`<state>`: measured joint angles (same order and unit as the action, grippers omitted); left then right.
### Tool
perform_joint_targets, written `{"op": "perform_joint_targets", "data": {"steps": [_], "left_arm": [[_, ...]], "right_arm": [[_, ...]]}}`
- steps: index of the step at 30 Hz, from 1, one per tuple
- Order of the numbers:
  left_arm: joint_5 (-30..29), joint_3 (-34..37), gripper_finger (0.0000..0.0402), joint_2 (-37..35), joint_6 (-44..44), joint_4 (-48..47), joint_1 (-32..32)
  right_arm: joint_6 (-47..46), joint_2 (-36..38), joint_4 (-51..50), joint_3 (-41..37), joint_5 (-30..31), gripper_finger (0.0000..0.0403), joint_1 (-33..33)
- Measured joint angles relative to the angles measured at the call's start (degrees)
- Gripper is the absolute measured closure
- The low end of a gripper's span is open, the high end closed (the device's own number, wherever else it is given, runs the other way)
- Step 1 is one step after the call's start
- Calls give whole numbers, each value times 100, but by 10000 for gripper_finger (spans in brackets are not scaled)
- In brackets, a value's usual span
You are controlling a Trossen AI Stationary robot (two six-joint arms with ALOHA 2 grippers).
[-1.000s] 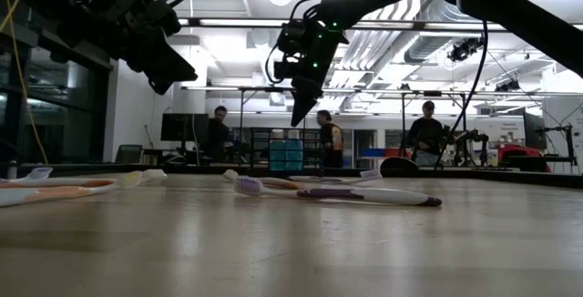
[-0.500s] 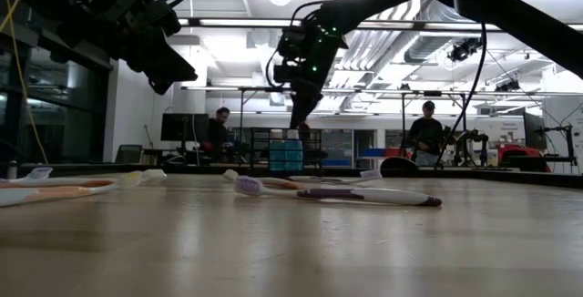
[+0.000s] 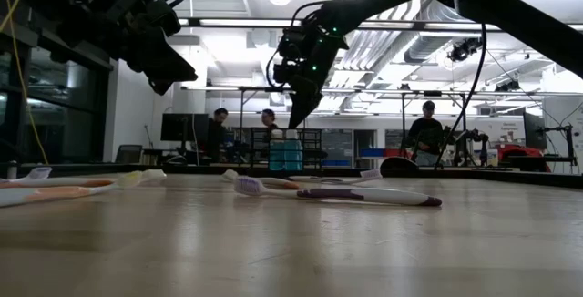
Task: Pick & Place toothbrushing station
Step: Put the blue mouthwash into the wire organizer
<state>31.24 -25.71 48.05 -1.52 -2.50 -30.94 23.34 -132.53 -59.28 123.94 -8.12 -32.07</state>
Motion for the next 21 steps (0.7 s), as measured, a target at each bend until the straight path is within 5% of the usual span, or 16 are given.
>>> {"op": "perform_joint_targets", "data": {"steps": [21], "left_arm": [[0, 0, 330, 0, 1, 0, -1]], "right_arm": [[-217, 33, -49, -11, 375, 401, 185]]}}
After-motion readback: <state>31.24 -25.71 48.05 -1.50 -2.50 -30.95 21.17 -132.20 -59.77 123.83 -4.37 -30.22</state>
